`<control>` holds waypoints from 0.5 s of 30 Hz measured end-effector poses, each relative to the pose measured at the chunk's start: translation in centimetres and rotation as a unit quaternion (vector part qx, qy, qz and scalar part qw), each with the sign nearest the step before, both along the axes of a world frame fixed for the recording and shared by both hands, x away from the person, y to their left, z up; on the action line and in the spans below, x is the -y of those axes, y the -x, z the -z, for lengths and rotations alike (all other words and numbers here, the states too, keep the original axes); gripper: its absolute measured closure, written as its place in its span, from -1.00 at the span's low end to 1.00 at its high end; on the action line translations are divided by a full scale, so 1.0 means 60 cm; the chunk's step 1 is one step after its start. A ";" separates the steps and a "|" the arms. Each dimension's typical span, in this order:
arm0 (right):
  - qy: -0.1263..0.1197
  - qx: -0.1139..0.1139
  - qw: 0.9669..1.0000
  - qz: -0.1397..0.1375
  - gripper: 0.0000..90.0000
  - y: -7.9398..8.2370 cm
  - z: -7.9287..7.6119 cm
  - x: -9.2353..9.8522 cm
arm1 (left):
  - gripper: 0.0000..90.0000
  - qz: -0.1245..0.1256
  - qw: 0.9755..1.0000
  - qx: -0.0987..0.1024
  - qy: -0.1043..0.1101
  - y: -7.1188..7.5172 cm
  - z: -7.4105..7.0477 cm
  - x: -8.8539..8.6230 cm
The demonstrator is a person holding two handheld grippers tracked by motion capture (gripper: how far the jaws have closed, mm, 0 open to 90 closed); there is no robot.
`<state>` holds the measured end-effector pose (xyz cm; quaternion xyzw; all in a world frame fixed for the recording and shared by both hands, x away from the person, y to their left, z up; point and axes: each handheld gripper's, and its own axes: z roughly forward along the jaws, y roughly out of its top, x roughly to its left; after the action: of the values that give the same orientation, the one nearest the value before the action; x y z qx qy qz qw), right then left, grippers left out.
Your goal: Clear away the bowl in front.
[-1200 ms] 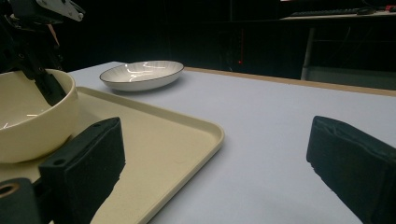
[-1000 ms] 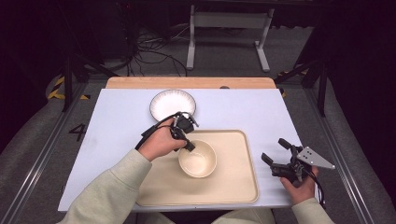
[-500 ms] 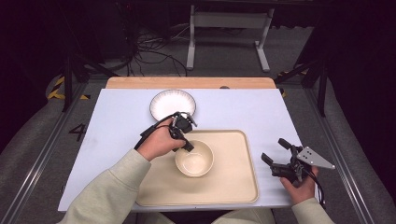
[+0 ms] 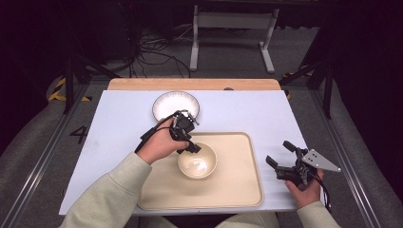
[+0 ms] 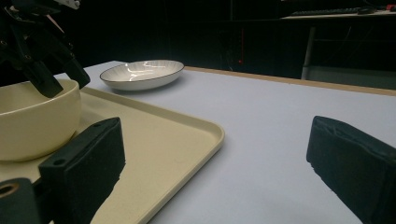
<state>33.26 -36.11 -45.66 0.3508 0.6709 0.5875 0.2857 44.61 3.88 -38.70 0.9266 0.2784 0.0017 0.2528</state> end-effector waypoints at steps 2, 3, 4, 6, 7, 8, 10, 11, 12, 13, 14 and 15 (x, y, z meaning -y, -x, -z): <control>0.000 0.000 1.000 0.000 -0.90 0.000 0.000 0.000 | -0.36 -0.004 1.000 0.007 0.004 0.004 -0.004 -0.001; 0.000 -0.001 1.000 -0.001 -0.90 0.000 0.000 0.000 | -0.39 -0.009 1.000 0.009 0.008 0.008 -0.006 -0.002; 0.000 0.000 1.000 -0.001 -0.90 0.000 0.000 0.000 | -0.41 0.000 1.000 0.020 0.008 0.008 -0.009 -0.005; -0.001 -0.001 1.000 -0.002 -0.90 -0.001 0.000 0.001 | -0.47 -0.005 0.999 0.029 0.015 0.016 -0.014 -0.008; -0.004 -0.003 1.000 -0.002 -0.90 -0.001 0.000 0.000 | -0.49 -0.007 0.999 0.033 0.018 0.019 -0.016 -0.009; -0.004 -0.003 1.000 -0.002 -0.90 -0.001 0.000 0.000 | -0.50 -0.007 0.999 0.033 0.018 0.019 -0.016 -0.009; -0.005 -0.004 1.000 -0.003 -0.90 -0.001 0.000 0.001 | -0.51 0.002 0.999 0.047 0.020 0.023 -0.022 -0.014; -0.003 -0.004 1.000 -0.002 -0.90 -0.001 0.000 0.001 | -0.52 -0.002 0.999 0.047 0.024 0.028 -0.023 -0.015; -0.003 -0.003 1.000 -0.003 -0.90 -0.002 0.000 0.001 | -0.52 0.000 0.998 0.053 0.027 0.031 -0.025 -0.017; -0.003 -0.005 1.000 -0.003 -0.90 -0.002 0.000 0.001 | -0.53 -0.003 0.998 0.057 0.030 0.034 -0.027 -0.019; -0.003 -0.006 1.000 -0.003 -0.90 -0.002 0.000 0.001 | -0.53 -0.001 0.998 0.060 0.031 0.037 -0.029 -0.021; -0.003 -0.006 1.000 -0.003 -0.90 -0.002 0.000 0.001 | -0.54 -0.001 0.997 0.066 0.032 0.040 -0.032 -0.024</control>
<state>33.40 -36.18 -45.64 0.3533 0.6720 0.5884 0.2782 42.19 5.33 -36.77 0.9156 0.2618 0.0542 0.3003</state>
